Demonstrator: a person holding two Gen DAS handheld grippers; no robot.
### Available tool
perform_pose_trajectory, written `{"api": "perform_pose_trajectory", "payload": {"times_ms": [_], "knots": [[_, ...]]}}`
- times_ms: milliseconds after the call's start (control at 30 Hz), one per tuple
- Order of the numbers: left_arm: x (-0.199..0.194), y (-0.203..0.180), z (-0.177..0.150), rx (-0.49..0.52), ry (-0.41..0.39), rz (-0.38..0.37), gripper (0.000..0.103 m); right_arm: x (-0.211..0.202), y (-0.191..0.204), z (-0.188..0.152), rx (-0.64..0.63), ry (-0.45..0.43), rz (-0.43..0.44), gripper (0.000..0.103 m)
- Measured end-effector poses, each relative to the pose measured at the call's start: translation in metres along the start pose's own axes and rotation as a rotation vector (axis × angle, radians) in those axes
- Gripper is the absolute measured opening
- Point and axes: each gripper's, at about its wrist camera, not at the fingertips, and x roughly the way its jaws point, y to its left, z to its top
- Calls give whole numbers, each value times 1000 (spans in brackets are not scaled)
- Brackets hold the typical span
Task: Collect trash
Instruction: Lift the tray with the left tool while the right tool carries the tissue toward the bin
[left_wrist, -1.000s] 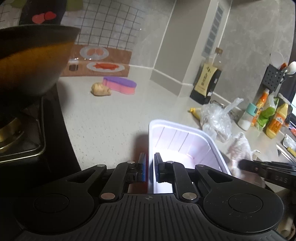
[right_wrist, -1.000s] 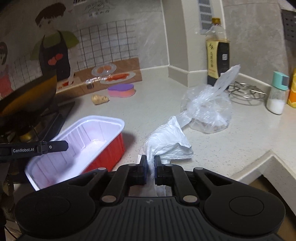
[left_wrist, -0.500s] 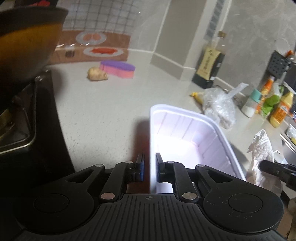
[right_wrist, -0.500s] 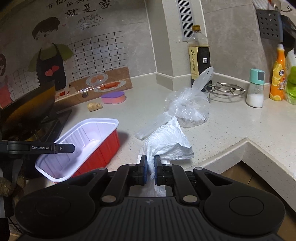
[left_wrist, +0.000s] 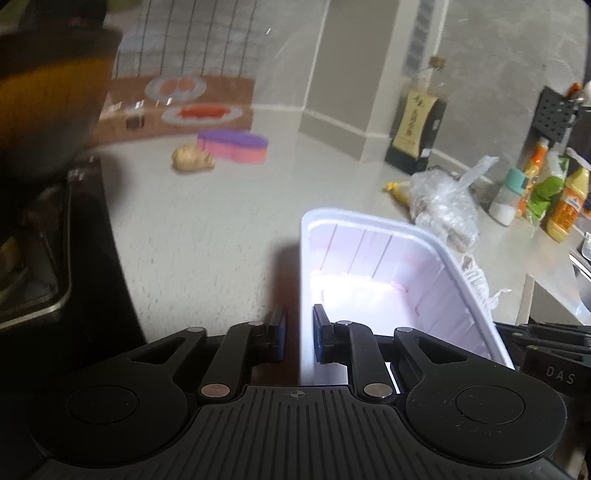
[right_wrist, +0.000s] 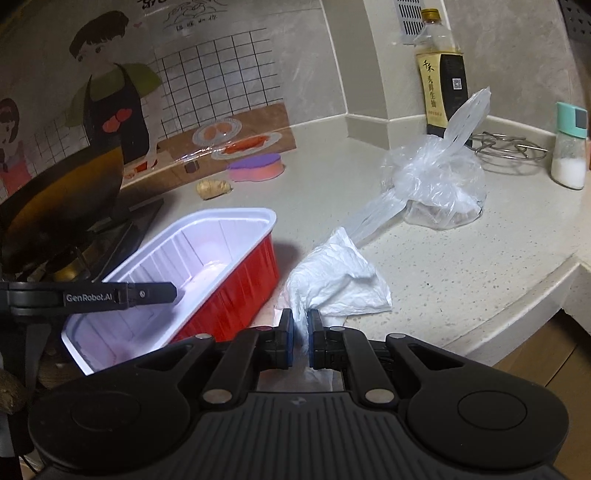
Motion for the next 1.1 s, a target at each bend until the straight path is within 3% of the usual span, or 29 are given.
{"api": "perform_pose_trajectory", "payload": {"times_ms": [100,267,667,833,967,1100], "knots": [[-8,-1,2,-21,-34,-27,14,-7,0,-3,-15,-20,-2,7],[-11,-11,7,32,-61,18,13,-21,-9,-4,26,-41,10,7],[-26,-12,12,6,-113,-93,11,-39,-15,-5,62,-81,11,7],[-32,-16,14,20,-132,-90,11,-53,-16,-1,79,-123,29,7],[-24,-16,13,32,-86,-63,11,-62,-14,-3,67,-136,27,7],[-5,-12,17,27,35,-54,15,-56,-10,-10,53,-107,26,7]]}}
